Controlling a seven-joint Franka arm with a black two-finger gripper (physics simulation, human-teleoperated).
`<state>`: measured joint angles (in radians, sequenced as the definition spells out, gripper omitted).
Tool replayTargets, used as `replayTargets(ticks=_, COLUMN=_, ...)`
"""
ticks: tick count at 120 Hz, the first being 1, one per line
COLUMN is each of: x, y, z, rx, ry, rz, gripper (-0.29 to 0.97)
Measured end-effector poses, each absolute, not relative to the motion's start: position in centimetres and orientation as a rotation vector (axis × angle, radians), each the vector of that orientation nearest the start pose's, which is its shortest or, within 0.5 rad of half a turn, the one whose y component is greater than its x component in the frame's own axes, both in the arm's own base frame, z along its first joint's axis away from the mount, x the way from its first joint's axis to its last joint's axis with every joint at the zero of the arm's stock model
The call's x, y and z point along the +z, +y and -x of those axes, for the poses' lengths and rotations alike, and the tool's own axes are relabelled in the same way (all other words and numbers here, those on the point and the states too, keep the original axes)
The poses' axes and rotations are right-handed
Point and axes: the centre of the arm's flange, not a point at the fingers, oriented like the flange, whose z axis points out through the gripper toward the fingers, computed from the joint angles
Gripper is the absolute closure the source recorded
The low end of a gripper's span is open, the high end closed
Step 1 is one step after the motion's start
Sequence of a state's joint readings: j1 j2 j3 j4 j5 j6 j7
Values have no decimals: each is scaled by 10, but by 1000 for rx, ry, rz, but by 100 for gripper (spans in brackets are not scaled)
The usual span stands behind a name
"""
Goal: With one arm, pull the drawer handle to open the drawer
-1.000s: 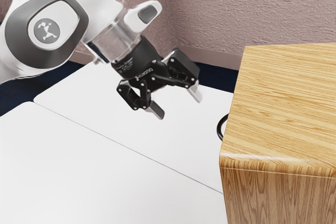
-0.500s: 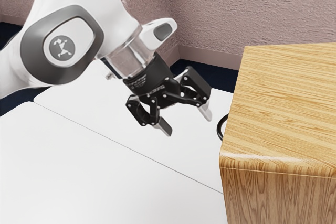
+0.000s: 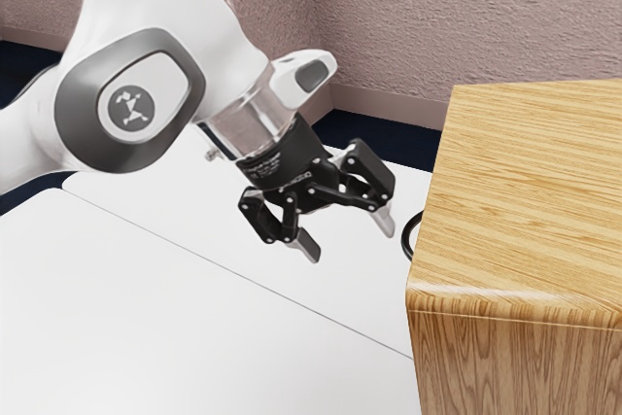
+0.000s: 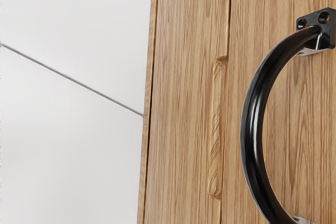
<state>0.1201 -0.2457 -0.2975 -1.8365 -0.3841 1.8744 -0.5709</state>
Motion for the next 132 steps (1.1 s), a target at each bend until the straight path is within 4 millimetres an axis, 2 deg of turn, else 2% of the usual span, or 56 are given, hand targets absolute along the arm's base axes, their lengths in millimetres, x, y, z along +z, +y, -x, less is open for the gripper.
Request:
replayTargets(ticks=32, x=645, y=-144, z=-493, rx=-260, ry=-780, rz=3417, gripper=0)
replayTargets(ticks=87, x=622, y=-142, z=-504, rx=-251, ry=-802, rz=3388, gripper=0)
replayTargets(ticks=132, x=615, y=-134, z=-513, rx=-275, ry=-831, rz=3371, gripper=0)
